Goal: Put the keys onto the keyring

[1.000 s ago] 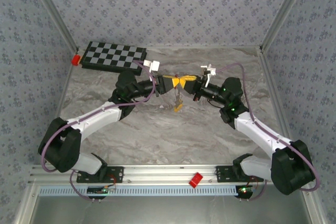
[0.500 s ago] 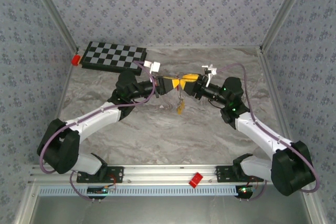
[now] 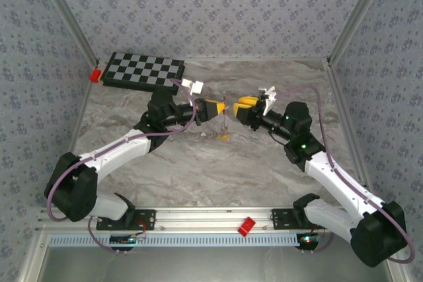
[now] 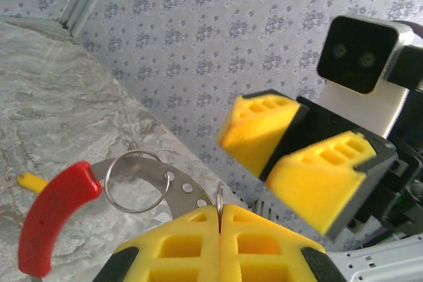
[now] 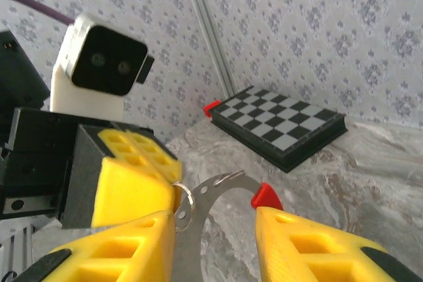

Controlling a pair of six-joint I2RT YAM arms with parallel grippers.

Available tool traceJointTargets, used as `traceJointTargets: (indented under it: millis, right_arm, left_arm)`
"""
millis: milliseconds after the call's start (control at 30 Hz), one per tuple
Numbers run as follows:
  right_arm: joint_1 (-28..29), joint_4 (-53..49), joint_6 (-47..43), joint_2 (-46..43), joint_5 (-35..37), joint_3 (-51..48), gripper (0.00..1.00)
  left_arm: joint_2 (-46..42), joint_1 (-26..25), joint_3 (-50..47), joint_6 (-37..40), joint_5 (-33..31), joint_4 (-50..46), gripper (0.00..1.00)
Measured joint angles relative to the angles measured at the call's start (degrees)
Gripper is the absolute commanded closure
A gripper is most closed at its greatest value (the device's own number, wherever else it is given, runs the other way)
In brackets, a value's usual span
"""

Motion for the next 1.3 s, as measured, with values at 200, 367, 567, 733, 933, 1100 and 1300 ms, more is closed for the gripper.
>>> traceJointTargets:
  millis: [200,367,567,733,933,1100,1300]
  right_arm:
    - [5.25,-5.64,-5.66,1.44,6.21,3.89,0.70]
    - [7.63,-7.98,-9.01,2.51,10.64,6.03,0.73]
    - [8.39,-9.16,-10.86,2.99,13.53,6.34,0.74]
    - [8.39,-9.81,-11.61,3.43,14.29,6.38,0.78]
    - [7.76,-10.45,-11.32,3.78,12.02,6.64,0.80]
    - [4.72,-10.05,-8.37,3.93,5.35,6.64,0.91]
    - [3.45,-9.53,-6.38,4.42,1.38,6.64,0.86]
  left_arm:
    - [-0.11,-0.66,0.74,2.14,-0.37,-2.58,1.00]
    - [-0.61,-0.74,0.74,2.97,-0.61,-3.43,1.00]
    - [-0.85,-0.74,0.74,3.23,-0.63,-3.78,1.00]
    - [-0.85,-0.87,0.74,3.52,-0.63,-4.22,1.00]
    - [-0.85,-0.92,0.74,4.07,-0.55,-4.63,1.00]
    - [-0.85,-0.92,0.74,4.33,-0.61,-4.57,1.00]
    - [-0.85,-1.05,0.74,4.48,-0.50,-4.57,1.00]
